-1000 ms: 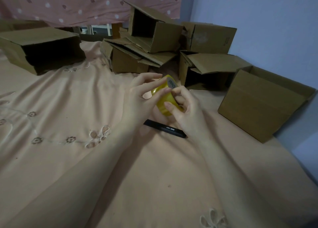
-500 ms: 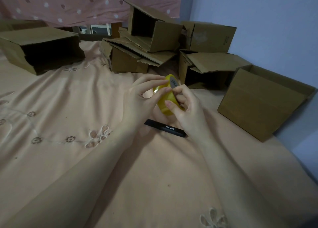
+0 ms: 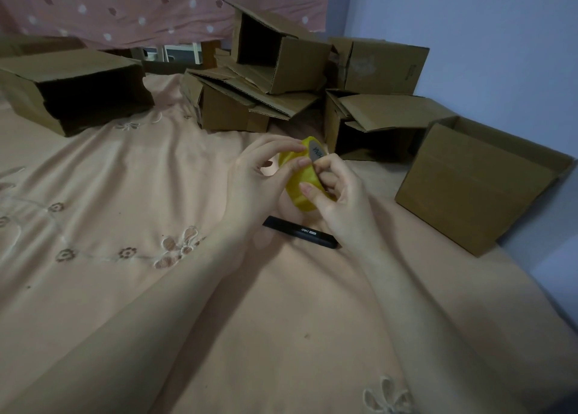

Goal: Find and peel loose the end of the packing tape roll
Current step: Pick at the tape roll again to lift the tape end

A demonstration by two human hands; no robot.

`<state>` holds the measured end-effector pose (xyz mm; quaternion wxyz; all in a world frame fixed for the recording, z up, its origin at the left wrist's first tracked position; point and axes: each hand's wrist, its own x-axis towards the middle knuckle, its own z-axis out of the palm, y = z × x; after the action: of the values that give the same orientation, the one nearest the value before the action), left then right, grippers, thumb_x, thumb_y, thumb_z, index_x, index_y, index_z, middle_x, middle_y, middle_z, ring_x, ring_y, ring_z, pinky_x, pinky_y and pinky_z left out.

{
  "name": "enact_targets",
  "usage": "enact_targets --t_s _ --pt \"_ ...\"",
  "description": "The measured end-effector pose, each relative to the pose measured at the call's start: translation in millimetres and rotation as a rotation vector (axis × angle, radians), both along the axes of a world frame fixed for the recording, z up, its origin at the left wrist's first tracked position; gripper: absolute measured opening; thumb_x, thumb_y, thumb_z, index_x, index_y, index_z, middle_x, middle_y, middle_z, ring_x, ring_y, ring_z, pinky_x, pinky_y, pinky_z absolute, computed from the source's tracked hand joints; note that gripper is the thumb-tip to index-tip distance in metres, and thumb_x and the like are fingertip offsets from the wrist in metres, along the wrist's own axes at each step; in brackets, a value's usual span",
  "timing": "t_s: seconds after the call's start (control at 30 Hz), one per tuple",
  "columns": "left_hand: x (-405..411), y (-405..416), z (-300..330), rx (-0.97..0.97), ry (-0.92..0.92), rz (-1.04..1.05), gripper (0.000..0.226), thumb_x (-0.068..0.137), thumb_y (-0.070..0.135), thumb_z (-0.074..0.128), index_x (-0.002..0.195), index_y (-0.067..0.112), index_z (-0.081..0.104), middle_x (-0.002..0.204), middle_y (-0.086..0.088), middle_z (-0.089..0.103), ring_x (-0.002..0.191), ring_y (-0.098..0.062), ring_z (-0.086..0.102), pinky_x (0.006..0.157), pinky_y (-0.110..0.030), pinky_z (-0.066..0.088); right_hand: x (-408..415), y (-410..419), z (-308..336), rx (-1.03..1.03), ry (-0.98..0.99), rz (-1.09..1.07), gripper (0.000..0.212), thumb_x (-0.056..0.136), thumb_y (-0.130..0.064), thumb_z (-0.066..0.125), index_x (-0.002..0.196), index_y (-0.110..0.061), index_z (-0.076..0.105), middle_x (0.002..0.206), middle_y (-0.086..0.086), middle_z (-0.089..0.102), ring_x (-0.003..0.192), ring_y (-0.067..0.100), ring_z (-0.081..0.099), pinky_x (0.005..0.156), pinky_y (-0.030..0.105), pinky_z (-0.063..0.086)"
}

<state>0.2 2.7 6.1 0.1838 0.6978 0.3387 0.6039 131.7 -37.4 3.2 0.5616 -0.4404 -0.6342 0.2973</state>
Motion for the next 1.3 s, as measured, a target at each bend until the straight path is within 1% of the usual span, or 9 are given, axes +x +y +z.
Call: enact_targets --t_s 0.13,0.27,0.33,0.5,0.77,0.9,0.97,1.1,1.3 --pt "1.2 -1.5 0.2 0.003 0.005 -0.012 0.005 0.085 0.018 0.069 0.090 0.021 0.069 0.105 0.006 0.068 0.103 -0.008 0.061 0.080 -0.026 0.049 0.5 -1.6 3.3 0.023 -0.015 0.005 0.014 0.087 0.001 0.060 0.086 -0.008 0.049 0.073 0.006 0.061 0.069 0.004 0.058 0.063 0.014 0.046" --pt "0.1 -2.6 2.0 0.021 0.043 0.004 0.020 0.088 0.022 0.067 0.107 0.021 0.070 0.107 0.006 0.068 0.102 -0.003 0.060 0.080 -0.018 0.048 0.1 -2.3 5.2 0.033 -0.016 0.008 0.022 0.087 -0.001 0.060 0.083 -0.020 0.049 0.076 0.006 0.062 0.072 0.007 0.060 0.064 0.016 0.048" --pt "0.5 -1.7 1.1 0.028 0.030 0.004 0.017 0.087 0.021 0.068 0.103 0.024 0.070 0.106 0.008 0.067 0.102 -0.001 0.060 0.079 -0.017 0.047 -0.1 -1.8 4.5 0.031 -0.013 0.007 0.020 0.087 -0.001 0.060 0.083 -0.016 0.049 0.077 0.010 0.063 0.072 0.010 0.060 0.065 0.019 0.049" --pt "1.6 -0.2 -1.1 0.017 -0.018 -0.007 0.012 0.086 0.021 0.068 0.097 0.025 0.071 0.103 0.011 0.068 0.103 -0.006 0.063 0.081 -0.031 0.051 0.2 -1.2 2.4 0.017 -0.007 -0.012 0.012 0.087 -0.001 0.060 0.089 -0.003 0.049 0.080 0.020 0.064 0.075 0.017 0.060 0.067 0.027 0.051" --pt "0.5 0.6 -0.1 0.013 0.001 -0.011 0.010 0.086 0.017 0.068 0.095 0.018 0.072 0.102 0.005 0.069 0.100 -0.003 0.062 0.079 -0.013 0.044 -0.6 -0.8 1.8 0.007 -0.001 -0.013 0.013 0.086 0.002 0.060 0.087 -0.001 0.047 0.080 0.023 0.062 0.074 0.017 0.058 0.067 0.027 0.048" --pt "1.7 -0.1 -0.5 0.010 0.010 0.001 0.003 0.085 0.016 0.068 0.087 0.015 0.069 0.102 0.005 0.069 0.100 -0.006 0.062 0.079 -0.020 0.046 -0.4 -1.4 2.6 0.015 -0.011 -0.018 0.012 0.086 0.002 0.060 0.088 -0.002 0.048 0.081 0.022 0.062 0.074 0.015 0.058 0.065 0.021 0.049" --pt "1.7 -1.4 -0.4 -0.001 0.015 0.000 0.006 0.087 0.018 0.068 0.092 0.016 0.068 0.102 0.009 0.068 0.101 -0.005 0.062 0.081 -0.023 0.047 -0.2 -2.0 3.7 0.022 -0.007 -0.013 0.012 0.087 0.001 0.060 0.089 -0.003 0.049 0.083 0.021 0.063 0.075 0.017 0.059 0.065 0.021 0.051" --pt "1.0 -0.7 -0.3 0.024 0.035 0.004 0.020 0.088 0.020 0.067 0.108 0.024 0.068 0.104 0.011 0.067 0.101 0.001 0.060 0.082 -0.014 0.046 -0.6 -2.7 4.8 0.016 0.013 0.001 0.011 0.087 0.002 0.059 0.089 -0.003 0.049 0.078 0.009 0.062 0.075 0.014 0.059 0.065 0.019 0.050" --pt "3.2 -1.0 -1.0 0.061 -0.006 0.014 0.012 0.086 0.013 0.068 0.098 0.016 0.072 0.101 0.007 0.068 0.099 0.005 0.059 0.080 -0.007 0.038 -1.7 -3.1 5.4 0.020 0.028 0.013 0.019 0.087 0.002 0.059 0.083 -0.013 0.048 0.076 0.010 0.059 0.073 0.014 0.057 0.063 0.018 0.048"
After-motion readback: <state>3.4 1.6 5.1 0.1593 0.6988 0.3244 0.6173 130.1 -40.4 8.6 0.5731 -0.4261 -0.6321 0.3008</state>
